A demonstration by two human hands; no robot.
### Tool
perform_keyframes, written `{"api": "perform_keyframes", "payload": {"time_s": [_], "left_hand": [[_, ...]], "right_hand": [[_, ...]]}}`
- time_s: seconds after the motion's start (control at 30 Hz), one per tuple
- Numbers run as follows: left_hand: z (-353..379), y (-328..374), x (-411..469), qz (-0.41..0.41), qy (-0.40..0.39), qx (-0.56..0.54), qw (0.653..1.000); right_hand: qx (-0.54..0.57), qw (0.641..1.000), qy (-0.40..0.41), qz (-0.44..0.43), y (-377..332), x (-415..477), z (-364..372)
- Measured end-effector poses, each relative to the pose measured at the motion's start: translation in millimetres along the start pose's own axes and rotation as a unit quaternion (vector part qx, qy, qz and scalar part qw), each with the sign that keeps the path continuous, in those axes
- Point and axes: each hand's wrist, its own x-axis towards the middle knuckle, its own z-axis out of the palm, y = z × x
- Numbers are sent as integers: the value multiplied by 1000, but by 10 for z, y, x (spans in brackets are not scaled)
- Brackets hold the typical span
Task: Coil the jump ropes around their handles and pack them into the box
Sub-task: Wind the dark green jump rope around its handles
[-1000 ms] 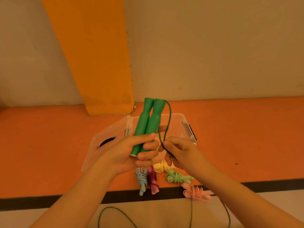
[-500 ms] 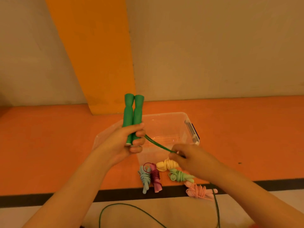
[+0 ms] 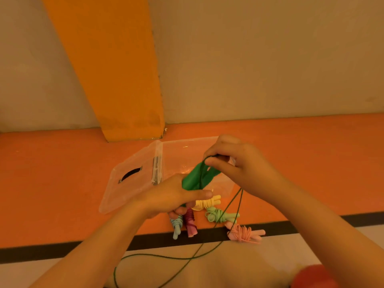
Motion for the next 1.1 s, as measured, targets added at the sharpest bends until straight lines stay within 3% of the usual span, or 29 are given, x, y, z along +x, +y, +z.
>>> {"api": "perform_keyframes", "payload": {"time_s": [0.1, 0.23, 0.4, 0.63, 0.77, 0.93, 1.1], "left_hand": [[74, 20, -45, -16, -47, 26, 998], [55, 7, -118, -38, -125, -20, 991], [-40, -47, -148, -18, -182, -136, 974], [-188, -44, -184, 51, -256, -290, 921], [-225, -36, -189, 92, -296, -360, 880], [-243, -34, -168, 115, -301, -400, 858], [-269, -20, -175, 147, -275, -413, 856]], "right_hand": [[1, 1000, -2, 20, 41, 15, -3], [82, 992, -23, 97, 35, 15, -20], [298, 937, -11, 182, 56, 0, -91], [366, 912, 18, 186, 163, -55, -19], [360, 915, 52, 176, 156, -52, 62], [317, 923, 55, 210, 128, -30, 120], [203, 951, -31, 230, 129, -84, 223]]}}
